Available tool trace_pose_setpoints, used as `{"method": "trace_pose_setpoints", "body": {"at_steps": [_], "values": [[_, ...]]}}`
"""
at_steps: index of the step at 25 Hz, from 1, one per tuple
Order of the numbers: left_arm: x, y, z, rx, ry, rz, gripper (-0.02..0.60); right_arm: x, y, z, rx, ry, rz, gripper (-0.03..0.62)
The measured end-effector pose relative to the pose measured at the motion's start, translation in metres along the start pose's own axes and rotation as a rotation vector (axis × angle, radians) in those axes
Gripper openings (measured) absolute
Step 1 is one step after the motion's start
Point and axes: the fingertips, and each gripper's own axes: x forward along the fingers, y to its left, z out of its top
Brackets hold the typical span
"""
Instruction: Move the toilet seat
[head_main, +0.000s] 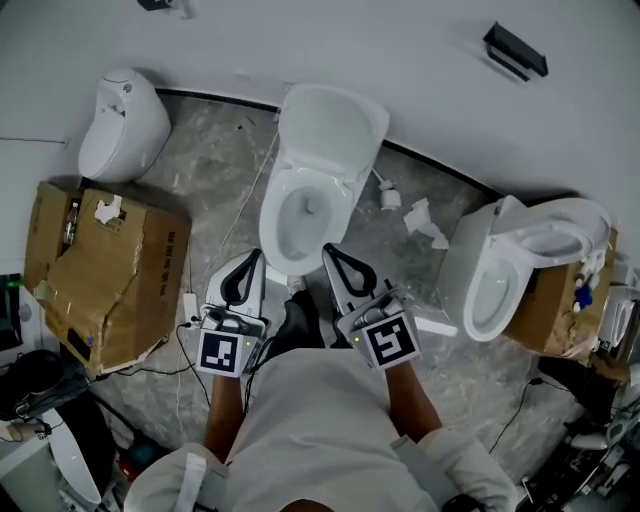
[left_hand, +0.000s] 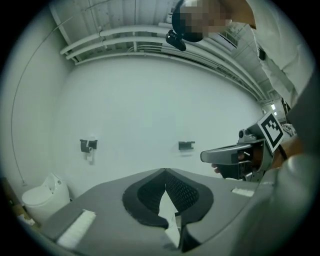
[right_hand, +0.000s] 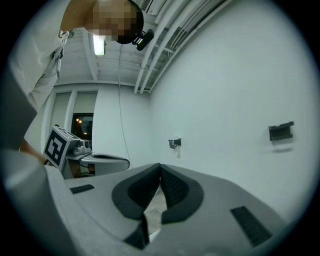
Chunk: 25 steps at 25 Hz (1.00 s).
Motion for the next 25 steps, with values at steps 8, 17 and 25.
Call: {"method": "trace_pose_setpoints", "body": {"at_steps": [8,17,25], "values": [[0.023,0.032,-0.033,-0.056,0.048,-0.083,0.002,0.028,-0.015,-0.024,0.043,0.044,-0.131,0.003],[0.043,0.048,-0.073,-0.103,0.115,-0.159,0.020,0.055,-0.021,-0.056,0.105,0.100,-0.188,0.095],[0.053,0.049,-0.121,-0.134,0.194,-0.131,0.054,0.062,-0.033,-0.105,0.161,0.163,-0.169,0.097]]}}
